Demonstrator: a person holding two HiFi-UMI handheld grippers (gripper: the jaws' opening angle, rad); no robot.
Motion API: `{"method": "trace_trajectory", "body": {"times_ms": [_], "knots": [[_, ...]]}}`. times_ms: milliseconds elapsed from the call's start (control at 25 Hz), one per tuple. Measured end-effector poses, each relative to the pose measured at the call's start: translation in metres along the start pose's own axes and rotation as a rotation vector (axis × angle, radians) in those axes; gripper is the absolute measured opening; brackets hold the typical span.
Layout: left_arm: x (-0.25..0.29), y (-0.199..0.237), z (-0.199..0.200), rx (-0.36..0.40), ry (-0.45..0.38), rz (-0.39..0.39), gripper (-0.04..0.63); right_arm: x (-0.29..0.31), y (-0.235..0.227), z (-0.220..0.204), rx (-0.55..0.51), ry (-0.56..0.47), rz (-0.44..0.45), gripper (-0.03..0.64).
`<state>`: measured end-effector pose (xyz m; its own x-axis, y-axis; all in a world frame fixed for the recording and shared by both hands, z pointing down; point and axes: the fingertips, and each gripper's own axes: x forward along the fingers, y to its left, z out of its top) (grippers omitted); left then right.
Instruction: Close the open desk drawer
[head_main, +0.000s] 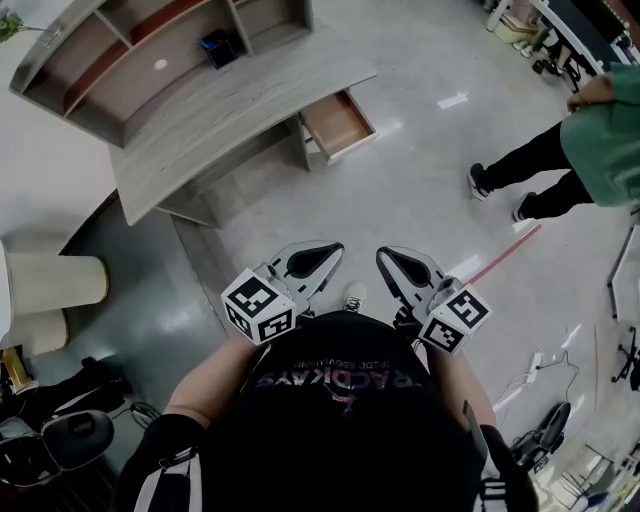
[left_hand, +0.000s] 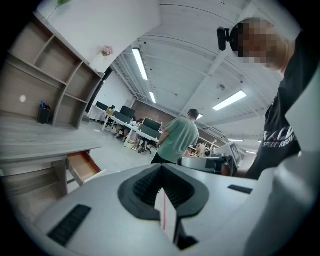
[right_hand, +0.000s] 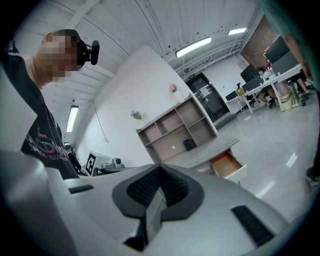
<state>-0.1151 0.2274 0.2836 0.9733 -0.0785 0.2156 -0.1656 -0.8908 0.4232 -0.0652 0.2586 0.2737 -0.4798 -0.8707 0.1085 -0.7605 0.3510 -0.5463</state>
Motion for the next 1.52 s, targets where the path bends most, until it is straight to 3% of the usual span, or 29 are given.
{"method": "trace_trajectory", "body": {"times_ms": [200, 440, 760, 1520], "knots": [[0.012, -0.001, -0.004, -0.005, 0.003, 0.067, 0.006, -0.009, -0.015, 0.002, 0.018, 0.004, 0.048, 0.015], [0.02, -0.001, -0.004, 0.06, 0.015, 0.151, 0.006, -0.007, -0.025, 0.004, 0.033, 0.014, 0.112, 0.015], [0.021, 0.022, -0.005, 0.097, 0.044, 0.227, 0.006, 0.003, -0.045, 0.014, 0.058, 0.026, 0.112, 0.015], [0.058, 0.152, 0.043, 0.122, 0.048, 0.152, 0.006, 0.113, -0.115, 0.069, 0.013, 0.026, -0.012, 0.015]]}}
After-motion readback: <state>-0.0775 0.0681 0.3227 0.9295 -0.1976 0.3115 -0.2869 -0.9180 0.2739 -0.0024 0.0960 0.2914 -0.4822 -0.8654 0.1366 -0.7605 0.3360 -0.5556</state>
